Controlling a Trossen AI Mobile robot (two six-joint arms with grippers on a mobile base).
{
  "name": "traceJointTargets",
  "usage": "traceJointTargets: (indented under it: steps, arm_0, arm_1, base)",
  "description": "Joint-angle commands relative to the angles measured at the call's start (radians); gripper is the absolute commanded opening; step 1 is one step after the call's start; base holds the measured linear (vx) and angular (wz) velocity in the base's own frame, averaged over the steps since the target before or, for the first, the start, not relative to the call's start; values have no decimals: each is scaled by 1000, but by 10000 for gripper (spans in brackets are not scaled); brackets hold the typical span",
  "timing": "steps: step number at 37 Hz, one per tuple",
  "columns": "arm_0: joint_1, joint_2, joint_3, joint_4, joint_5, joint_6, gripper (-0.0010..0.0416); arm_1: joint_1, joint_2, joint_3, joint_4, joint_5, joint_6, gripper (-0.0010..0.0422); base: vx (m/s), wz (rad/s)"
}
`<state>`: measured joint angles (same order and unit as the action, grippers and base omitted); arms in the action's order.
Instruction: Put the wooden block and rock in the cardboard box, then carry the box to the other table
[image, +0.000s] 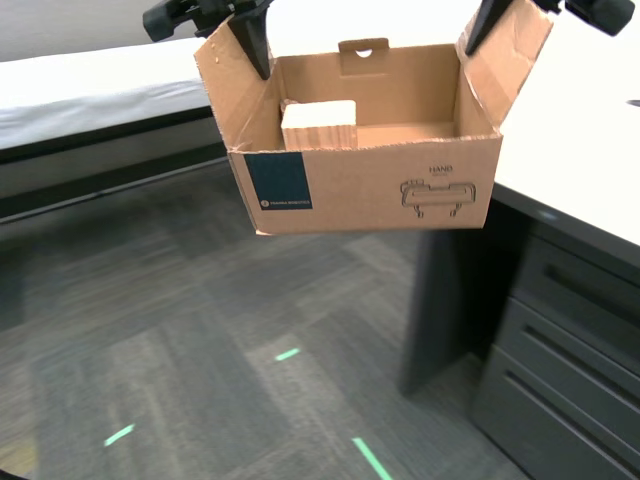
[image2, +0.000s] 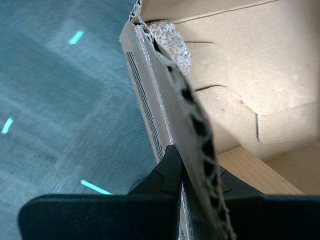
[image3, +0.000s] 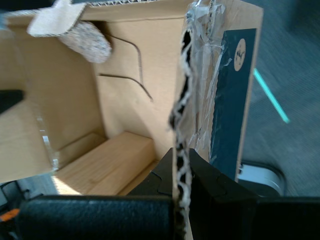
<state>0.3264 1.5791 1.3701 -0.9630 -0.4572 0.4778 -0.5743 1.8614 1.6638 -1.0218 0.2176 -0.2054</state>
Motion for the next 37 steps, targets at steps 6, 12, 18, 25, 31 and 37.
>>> traceJointTargets:
  steps: [6,12,18,25,31,37]
  arm_0:
    - [1,-14,-5,23,49,24,-2]
    - [0,-15,-8,47,49,24,-2]
    - [-6,-5,-10,55,76,25,-2]
    - [-29,3,-10,108,81,20,-1]
    - [-46,3,-9,121,81,19,-1]
    - [-46,3,-10,118,81,-16,-1]
  arm_1:
    - [-4,-2,2,14,53,5,-2]
    - [-5,-2,2,15,74,3,-2]
    - [-5,-1,2,92,114,-17,-2]
    - [-8,-1,2,146,114,-57,-2]
    - [-8,-1,2,147,112,-80,-2]
    - [-10,-1,2,164,113,-93,-2]
  base:
    - [121,373]
    - [118,287]
    - [107,188]
    - [96,61]
    - [88,-15]
    - [79,-54]
